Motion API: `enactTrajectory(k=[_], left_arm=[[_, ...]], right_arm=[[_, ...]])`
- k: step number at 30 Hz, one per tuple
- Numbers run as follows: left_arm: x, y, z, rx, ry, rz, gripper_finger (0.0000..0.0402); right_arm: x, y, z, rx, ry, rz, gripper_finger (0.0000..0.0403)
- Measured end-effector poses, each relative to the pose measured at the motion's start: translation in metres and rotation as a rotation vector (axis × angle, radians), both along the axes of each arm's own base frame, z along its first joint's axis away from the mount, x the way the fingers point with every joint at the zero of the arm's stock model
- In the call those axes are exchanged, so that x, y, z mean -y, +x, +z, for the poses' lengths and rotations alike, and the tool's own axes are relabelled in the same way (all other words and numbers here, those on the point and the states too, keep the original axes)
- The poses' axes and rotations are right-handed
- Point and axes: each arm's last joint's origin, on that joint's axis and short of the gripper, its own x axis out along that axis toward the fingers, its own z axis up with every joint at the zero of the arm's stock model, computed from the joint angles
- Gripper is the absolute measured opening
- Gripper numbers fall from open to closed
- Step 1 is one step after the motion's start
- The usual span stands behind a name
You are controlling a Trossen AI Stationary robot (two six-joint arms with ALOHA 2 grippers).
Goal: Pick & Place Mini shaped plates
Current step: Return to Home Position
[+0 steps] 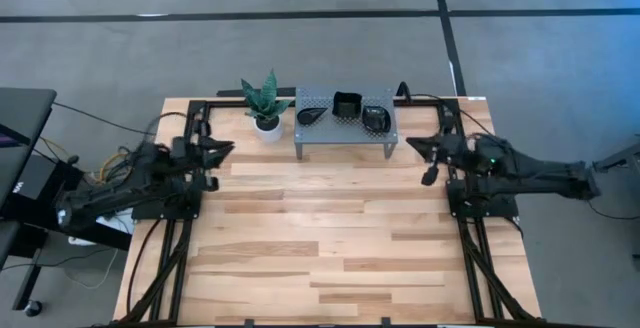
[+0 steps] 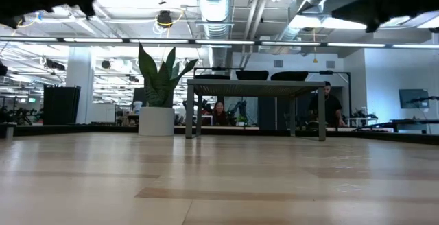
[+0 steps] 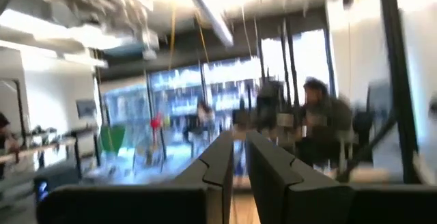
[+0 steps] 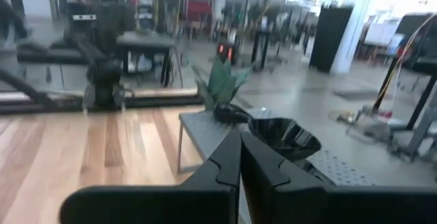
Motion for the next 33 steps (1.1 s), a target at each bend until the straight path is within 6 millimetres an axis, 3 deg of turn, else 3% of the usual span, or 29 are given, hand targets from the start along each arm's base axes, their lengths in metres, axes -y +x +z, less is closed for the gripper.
enactTrajectory(k=[4, 7, 12, 15, 18, 21, 33], left_arm=[[0.007, -0.020, 0.002, 0.098, -0.034, -0.028, 0.0043], [0.007, -0.019, -0.003, 0.063, -0.105, -0.052, 0.0043], [0.003, -0.009, -0.009, -0.024, -0.146, -0.056, 0.0043], [0.002, -0.005, -0.012, -0.054, -0.149, -0.070, 0.0043], [0.001, 0.000, -0.031, -0.094, -0.163, -0.081, 0.0043], [0.001, 0.001, -0.042, -0.014, -0.156, -0.089, 0.0043], [0.001, 0.000, -0.040, 0.008, -0.152, -0.092, 0.0043]], right_arm=[[-0.002, -0.021, -0.018, 0.099, -0.002, 0.000, 0.0002], [-0.003, -0.030, -0.028, 0.166, 0.008, 0.011, 0.0002], [-0.005, -0.019, -0.047, 0.093, 0.039, 0.132, 0.0002], [-0.007, -0.013, -0.070, 0.026, 0.110, 0.209, 0.0002], [-0.008, -0.010, -0.087, 0.040, 0.145, 0.244, 0.0002], [-0.009, -0.007, -0.089, 0.093, 0.145, 0.272, 0.0002], [-0.010, -0.007, -0.091, 0.077, 0.153, 0.300, 0.0001]])
